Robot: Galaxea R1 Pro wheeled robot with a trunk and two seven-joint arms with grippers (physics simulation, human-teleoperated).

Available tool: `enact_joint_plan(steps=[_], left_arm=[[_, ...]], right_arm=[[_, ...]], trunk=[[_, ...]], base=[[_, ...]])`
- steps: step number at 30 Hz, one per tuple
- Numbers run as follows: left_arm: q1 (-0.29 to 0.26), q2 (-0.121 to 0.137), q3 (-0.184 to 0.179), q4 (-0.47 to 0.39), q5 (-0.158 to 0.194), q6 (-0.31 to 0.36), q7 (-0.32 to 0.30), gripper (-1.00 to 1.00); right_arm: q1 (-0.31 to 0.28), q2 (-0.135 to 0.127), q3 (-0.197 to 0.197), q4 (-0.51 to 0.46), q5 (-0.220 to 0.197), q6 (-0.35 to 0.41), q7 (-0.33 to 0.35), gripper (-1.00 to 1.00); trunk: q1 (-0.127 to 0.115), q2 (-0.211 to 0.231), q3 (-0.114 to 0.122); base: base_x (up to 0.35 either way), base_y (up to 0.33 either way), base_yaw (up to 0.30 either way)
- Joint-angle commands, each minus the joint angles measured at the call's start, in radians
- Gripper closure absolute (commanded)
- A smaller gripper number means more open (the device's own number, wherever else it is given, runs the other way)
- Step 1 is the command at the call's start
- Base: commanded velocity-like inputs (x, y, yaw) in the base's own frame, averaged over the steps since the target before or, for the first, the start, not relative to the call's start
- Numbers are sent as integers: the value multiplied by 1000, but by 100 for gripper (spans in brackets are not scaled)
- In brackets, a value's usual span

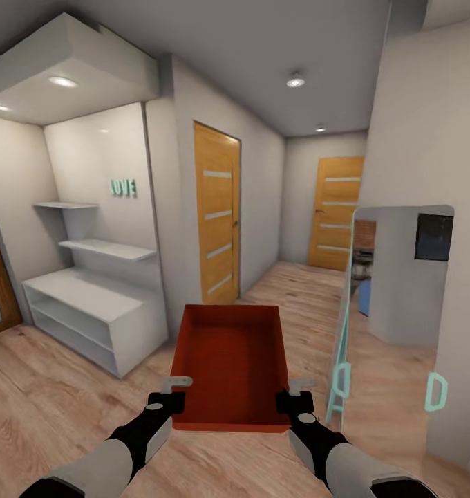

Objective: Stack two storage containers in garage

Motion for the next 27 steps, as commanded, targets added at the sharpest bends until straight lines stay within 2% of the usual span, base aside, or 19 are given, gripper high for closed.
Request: enact_joint_plan(steps=[1,13,27], left_arm=[[-2,1,47,-4,-10,3,27,100],[-2,1,47,-4,-10,3,27,100],[-2,1,47,-4,-10,3,27,100]], right_arm=[[0,-7,-2,3,0,-3,-38,100],[0,-8,-3,3,0,-3,-36,100],[-1,-9,-3,3,3,-2,-36,100]], trunk=[[1,-1,-2],[1,-1,-2],[1,-1,-2]], base=[[322,110,-287],[322,119,-271],[321,164,-12]])
